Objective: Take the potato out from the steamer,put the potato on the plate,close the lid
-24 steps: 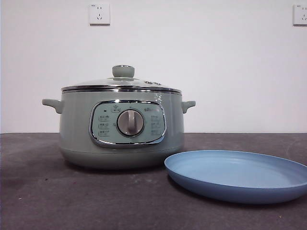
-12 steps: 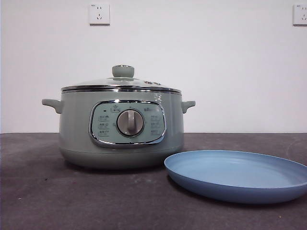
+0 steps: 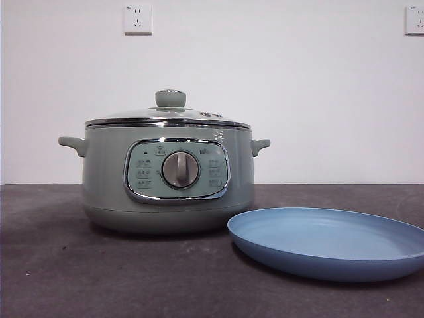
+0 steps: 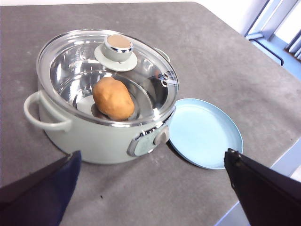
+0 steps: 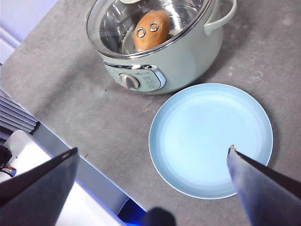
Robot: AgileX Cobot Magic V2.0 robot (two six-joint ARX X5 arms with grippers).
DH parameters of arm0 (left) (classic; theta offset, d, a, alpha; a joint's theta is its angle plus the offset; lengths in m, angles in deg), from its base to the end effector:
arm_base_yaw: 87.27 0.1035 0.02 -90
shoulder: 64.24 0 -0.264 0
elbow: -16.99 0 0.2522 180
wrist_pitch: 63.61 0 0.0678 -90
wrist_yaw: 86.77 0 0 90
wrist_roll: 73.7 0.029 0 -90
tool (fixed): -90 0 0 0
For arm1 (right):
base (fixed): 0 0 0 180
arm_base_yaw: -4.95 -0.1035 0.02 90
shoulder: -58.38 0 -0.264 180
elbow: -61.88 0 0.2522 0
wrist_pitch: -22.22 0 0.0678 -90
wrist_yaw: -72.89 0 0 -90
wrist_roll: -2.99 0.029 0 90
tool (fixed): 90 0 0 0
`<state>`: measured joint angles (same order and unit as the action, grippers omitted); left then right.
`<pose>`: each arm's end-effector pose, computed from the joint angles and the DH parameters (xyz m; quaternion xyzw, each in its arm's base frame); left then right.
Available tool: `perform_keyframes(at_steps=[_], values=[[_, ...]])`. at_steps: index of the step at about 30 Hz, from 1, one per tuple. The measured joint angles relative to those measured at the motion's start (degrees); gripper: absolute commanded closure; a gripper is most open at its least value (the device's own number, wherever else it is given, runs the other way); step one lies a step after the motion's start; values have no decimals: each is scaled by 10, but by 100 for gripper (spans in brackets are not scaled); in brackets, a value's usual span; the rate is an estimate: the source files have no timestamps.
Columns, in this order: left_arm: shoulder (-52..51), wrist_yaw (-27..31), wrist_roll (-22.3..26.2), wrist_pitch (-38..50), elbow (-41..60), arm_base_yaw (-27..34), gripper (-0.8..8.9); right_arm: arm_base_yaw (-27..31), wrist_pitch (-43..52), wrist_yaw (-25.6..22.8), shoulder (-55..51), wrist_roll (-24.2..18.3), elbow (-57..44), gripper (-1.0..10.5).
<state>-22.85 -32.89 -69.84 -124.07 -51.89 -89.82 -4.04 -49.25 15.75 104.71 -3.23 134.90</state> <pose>0.1213 -0.0225 0.3448 -0.0514 0.2608 -0.3265 0.9071 0.1244 0.0356 0.3428 0.0318 0.3542 0.3500 0.8666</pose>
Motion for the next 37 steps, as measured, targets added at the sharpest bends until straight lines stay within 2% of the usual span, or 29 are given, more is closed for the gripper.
perform_keyframes(at_steps=[5, 11, 18, 26, 37], values=[[87, 27, 0, 60, -45, -48, 130, 0, 0, 0, 0, 0, 0, 290], [210, 94, 14, 119, -116, -116, 131, 0, 1, 0, 1, 0, 0, 290], [365, 149, 42, 139, -212, -162, 131, 0, 3, 0, 1, 0, 0, 290], [489, 193, 61, 188, -274, -189, 131, 0, 3, 0, 1, 0, 0, 290], [565, 198, 77, 201, -276, -194, 131, 0, 3, 0, 2, 0, 0, 290]])
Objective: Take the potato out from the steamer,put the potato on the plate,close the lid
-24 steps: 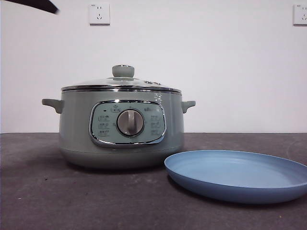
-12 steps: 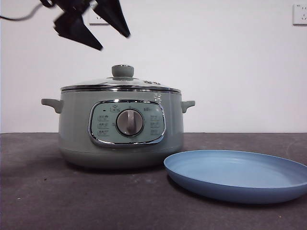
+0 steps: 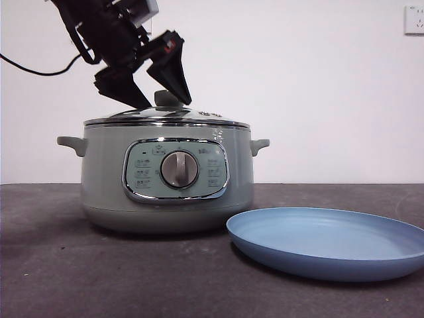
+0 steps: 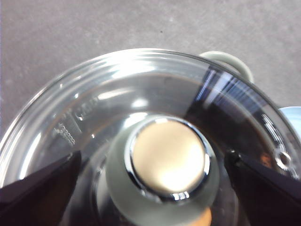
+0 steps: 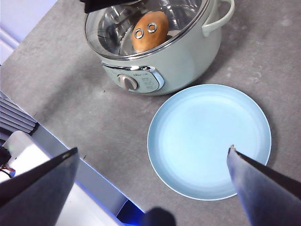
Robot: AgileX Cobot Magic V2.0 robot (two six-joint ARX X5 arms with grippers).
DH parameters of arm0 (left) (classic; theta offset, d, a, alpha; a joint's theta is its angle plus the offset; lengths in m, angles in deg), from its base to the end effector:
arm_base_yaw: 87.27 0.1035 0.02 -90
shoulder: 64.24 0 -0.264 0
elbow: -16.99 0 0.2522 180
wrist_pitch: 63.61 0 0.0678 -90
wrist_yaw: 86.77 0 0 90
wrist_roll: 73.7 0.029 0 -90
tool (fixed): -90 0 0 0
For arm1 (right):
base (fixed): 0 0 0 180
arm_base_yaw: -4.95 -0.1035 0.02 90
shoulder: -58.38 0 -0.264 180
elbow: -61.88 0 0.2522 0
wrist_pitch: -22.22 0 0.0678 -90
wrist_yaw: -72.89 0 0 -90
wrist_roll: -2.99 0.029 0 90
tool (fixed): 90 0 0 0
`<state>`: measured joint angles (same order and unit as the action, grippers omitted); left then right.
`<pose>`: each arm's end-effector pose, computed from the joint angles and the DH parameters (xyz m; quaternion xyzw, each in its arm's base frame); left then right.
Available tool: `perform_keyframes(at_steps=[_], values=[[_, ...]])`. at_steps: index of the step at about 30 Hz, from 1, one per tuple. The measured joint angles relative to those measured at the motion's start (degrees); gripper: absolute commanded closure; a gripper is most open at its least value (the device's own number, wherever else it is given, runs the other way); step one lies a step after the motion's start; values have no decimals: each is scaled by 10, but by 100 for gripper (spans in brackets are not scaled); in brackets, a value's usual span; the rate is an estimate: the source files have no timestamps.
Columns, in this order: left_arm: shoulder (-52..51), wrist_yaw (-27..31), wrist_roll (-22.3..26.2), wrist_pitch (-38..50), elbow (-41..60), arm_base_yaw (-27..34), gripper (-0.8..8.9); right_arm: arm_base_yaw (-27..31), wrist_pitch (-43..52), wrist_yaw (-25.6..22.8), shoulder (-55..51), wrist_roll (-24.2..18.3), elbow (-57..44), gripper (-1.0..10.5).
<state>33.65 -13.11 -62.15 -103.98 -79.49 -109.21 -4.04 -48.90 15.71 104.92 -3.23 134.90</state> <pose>0.3491 -0.1494 0.2951 0.1061 0.3235 -0.3406 0.8764 0.1257 0.0358 0.3428 0.0314 0.3531 0.3498 0.8672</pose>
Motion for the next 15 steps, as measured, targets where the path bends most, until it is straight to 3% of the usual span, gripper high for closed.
perform_keyframes(at_steps=[5, 11, 15], values=[[1, 9, 0, 23, 0, -7, 163, 0, 0, 0, 1, 0, 0, 290], [1, 24, 0, 23, 0, -18, 575, 0, 0, -1, 3, 0, 0, 290], [1, 25, 1, 23, 0, -19, 727, 0, 1, -2, 7, 0, 0, 290]])
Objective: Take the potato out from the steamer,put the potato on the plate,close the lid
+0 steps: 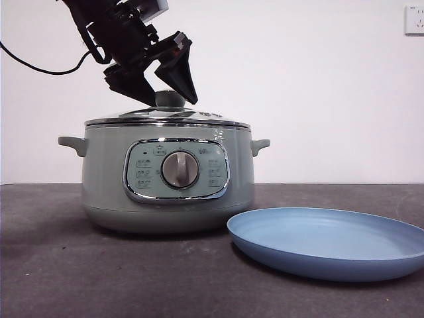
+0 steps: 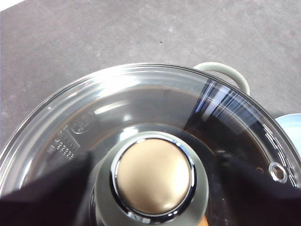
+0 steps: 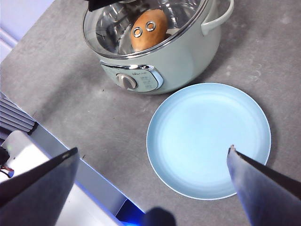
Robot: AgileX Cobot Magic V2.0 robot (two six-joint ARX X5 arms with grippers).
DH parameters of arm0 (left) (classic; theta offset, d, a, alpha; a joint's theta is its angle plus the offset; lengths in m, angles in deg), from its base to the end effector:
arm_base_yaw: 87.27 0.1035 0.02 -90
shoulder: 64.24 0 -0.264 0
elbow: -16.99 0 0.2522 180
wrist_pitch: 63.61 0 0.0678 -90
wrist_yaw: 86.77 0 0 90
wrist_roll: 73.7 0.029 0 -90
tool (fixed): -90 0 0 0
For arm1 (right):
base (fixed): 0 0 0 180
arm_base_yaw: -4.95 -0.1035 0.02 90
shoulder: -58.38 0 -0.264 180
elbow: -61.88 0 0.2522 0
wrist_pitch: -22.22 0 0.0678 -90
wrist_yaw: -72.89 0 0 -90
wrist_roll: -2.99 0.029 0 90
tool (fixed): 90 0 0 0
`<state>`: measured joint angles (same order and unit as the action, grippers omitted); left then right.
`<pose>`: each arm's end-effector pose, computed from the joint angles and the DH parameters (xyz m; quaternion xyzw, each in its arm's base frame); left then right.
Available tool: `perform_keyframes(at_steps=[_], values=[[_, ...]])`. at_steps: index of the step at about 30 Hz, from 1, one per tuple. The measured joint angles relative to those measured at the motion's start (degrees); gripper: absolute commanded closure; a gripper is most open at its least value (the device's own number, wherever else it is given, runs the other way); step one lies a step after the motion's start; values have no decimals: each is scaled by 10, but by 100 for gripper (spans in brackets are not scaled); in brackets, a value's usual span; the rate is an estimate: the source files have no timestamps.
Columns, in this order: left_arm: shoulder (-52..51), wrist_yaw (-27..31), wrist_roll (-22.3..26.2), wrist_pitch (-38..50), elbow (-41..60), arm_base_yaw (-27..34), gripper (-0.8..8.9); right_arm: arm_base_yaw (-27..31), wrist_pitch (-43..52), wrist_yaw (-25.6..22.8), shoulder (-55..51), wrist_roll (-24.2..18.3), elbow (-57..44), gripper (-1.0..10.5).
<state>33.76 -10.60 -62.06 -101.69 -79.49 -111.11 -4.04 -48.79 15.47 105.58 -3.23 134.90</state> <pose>0.3473 -0.1611 0.2971 0.1197 0.3049 -0.3364 0.8829 0.1286 0.0362 0.3416 0.0316 0.3578 0.3475 0.8661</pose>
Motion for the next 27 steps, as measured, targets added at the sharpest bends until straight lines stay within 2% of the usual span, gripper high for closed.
perform_keyframes(at_steps=[4, 18, 27], values=[[0, 2, 0, -1, 0, 0, 826, 0, 0, 0, 4, 0, 0, 290], [-5, 4, 2, -11, -1, 0, 826, 0, 2, 0, 7, 0, 0, 290], [-50, 10, 1, -62, -40, 0, 826, 0, 32, 0, 24, 12, 0, 290]])
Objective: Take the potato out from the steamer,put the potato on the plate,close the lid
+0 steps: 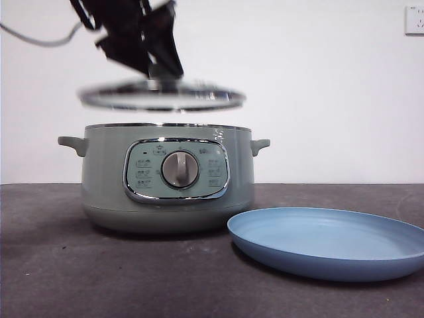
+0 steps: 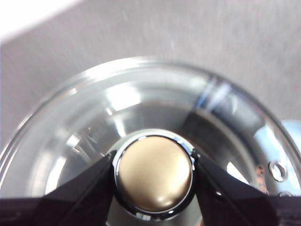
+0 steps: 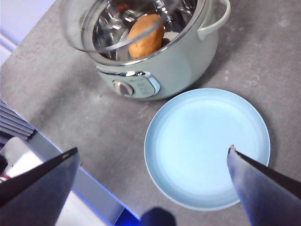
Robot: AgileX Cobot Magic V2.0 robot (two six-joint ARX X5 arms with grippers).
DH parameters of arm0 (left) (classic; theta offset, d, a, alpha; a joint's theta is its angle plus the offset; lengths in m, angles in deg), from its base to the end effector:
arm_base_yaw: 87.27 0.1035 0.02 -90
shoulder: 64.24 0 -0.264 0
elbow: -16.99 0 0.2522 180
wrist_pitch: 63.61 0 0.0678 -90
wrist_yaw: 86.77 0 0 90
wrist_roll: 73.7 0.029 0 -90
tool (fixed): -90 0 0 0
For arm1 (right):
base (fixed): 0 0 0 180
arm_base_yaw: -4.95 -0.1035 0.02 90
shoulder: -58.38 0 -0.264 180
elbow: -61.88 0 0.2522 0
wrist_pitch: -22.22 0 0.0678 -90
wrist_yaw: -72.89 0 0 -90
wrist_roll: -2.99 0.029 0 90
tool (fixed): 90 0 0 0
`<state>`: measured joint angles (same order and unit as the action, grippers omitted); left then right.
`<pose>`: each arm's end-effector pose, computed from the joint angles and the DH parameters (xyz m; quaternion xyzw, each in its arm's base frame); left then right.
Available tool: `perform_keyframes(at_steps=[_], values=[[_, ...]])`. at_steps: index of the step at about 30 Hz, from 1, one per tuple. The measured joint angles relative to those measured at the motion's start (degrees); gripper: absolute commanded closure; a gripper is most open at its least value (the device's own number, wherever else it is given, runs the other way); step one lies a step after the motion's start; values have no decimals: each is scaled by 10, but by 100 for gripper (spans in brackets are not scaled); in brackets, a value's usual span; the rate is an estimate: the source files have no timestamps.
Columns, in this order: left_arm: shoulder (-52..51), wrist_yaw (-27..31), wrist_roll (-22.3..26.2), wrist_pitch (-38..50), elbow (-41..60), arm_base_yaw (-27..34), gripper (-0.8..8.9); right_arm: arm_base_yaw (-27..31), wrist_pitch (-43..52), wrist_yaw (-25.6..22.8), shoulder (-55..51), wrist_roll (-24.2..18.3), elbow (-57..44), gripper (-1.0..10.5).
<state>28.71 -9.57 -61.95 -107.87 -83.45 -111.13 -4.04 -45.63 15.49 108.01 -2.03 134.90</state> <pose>0.3272 -0.1517 0.3425 0.1224 0.2817 -0.3290 0.8930 0.1421 0.0383 0.3402 0.0394 0.3556 0.3445 0.8679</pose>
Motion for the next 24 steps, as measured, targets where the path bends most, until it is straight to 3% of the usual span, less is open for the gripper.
perform_keyframes(at_steps=[6, 13, 24], values=[[-69, 16, -5, -43, -39, 9, 826, -20, 69, 0, 34, 35, 0, 290], [-163, 18, -20, -129, -39, 48, 826, -90, 171, -2, 120, 88, 17, 290], [-301, 28, -24, -254, -39, 102, 826, -207, 192, -57, 368, 104, 231, 291]])
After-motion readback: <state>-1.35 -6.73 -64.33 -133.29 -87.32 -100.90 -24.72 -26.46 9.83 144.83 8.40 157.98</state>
